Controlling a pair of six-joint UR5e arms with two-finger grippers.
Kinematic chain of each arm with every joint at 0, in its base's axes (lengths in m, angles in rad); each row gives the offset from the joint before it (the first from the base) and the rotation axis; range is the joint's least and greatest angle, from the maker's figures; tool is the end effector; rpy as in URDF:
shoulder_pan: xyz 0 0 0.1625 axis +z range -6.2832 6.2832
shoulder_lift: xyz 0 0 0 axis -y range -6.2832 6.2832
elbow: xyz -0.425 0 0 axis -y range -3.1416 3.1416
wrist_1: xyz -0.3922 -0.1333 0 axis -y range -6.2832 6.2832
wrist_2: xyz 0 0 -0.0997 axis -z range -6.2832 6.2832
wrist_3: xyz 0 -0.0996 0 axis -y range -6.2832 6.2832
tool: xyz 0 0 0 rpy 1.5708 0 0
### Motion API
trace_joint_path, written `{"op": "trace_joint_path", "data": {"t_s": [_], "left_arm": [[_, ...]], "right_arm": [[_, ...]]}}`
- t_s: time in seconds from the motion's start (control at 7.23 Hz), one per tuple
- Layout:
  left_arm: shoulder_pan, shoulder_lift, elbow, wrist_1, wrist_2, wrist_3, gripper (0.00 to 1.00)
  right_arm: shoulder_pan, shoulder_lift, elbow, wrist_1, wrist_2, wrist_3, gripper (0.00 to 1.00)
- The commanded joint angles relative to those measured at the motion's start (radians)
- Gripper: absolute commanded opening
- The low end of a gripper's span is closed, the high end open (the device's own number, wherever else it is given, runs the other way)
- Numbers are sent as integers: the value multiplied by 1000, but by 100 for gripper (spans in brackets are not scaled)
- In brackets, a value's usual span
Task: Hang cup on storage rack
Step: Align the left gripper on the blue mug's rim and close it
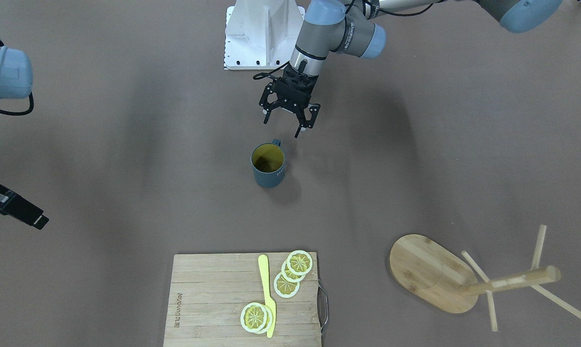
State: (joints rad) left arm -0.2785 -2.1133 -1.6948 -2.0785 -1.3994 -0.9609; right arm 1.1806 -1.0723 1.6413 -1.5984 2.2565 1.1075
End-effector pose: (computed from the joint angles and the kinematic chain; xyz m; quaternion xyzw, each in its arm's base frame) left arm 0.5901 -0.3250 0.2299 0.3015 0.4677 0.0901 0.8260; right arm -0.1856 -0.6360 0.3391 -0.0361 -0.4087 0.2344 0.8813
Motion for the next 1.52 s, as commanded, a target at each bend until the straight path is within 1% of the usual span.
{"op": "trace_joint_path", "data": {"t_s": [0.0, 0.28, 0.41, 0.55, 0.69, 1.11, 1.38], "left_arm": [[9, -4, 15, -2, 28, 14, 93], [10, -10, 18, -9, 37, 5, 93], [19, -10, 39, -65, 72, 11, 93], [21, -10, 81, -121, 76, 11, 90], [21, -10, 99, -171, 77, 10, 90], [21, -10, 96, -181, 77, 11, 90], [21, -7, 99, -183, 77, 13, 85]], "right_arm": [[-1, 0, 0, 2, 0, 0, 100], [-1, 0, 2, 2, 0, 0, 100], [-1, 3, 0, 2, -2, 0, 100], [-1, 3, 2, 2, -2, 0, 100], [-1, 3, 2, 2, -2, 0, 100], [-1, 3, 2, 2, 0, 0, 100], [-1, 3, 3, 2, 0, -1, 100]]}}
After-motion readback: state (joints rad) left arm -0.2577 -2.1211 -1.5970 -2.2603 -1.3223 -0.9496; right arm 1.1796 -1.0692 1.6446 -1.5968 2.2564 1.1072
